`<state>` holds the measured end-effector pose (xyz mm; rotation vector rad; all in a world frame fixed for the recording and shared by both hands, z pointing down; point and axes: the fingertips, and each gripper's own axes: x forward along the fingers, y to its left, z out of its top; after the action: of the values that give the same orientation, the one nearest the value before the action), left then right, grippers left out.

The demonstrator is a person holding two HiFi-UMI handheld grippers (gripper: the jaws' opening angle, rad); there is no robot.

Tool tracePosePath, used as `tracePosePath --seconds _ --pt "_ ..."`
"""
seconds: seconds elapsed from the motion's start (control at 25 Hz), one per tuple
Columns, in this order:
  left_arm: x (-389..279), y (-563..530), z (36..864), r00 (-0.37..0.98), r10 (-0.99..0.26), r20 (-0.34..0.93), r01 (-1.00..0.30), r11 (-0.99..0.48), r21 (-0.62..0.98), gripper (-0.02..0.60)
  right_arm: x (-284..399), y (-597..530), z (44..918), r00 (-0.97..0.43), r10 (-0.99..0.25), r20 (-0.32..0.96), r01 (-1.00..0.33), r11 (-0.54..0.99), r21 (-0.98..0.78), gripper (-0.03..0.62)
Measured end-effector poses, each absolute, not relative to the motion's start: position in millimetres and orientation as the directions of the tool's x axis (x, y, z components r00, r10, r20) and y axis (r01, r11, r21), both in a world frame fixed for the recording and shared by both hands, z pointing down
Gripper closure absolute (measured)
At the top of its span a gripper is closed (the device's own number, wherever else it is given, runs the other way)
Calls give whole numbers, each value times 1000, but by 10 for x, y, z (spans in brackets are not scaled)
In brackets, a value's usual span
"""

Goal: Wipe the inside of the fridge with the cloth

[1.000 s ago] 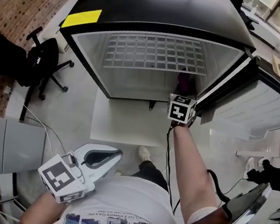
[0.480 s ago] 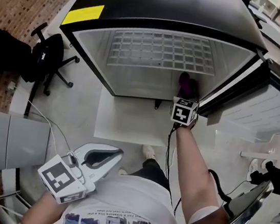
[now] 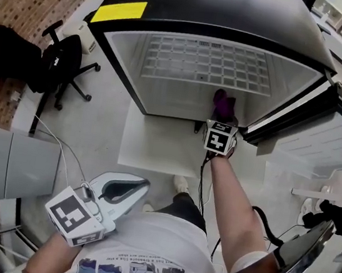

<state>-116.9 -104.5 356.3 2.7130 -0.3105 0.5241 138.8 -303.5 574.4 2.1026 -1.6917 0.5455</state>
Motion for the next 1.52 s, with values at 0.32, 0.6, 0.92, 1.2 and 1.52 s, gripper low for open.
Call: tracePosePath --seconds 0.32,0.6,0.92,1.2,1.52 --pt "-1383 -1077 3604 897 -182 404 -321 -895 311 575 971 -3151 5733 149 -836 528 -989 -137 62 539" --pt "-1531 -1085 3608 890 -205 409 -347 -885 312 575 654 -3249 5737 113 -844 525 -993 -105 46 539" --pt "-1742 -1073 3637 876 -244 415 -390 -865 315 575 223 -3353 5739 56 -854 517 -998 -45 35 539" --pt "-1912 -1061 3628 867 -282 411 -426 -847 318 575 -258 -3417 5770 -18 -862 507 -1000 26 8 539" --pt "-2084 -1041 3654 855 -317 409 -460 -828 320 575 -710 -3476 5776 -94 -860 501 -995 97 -21 539"
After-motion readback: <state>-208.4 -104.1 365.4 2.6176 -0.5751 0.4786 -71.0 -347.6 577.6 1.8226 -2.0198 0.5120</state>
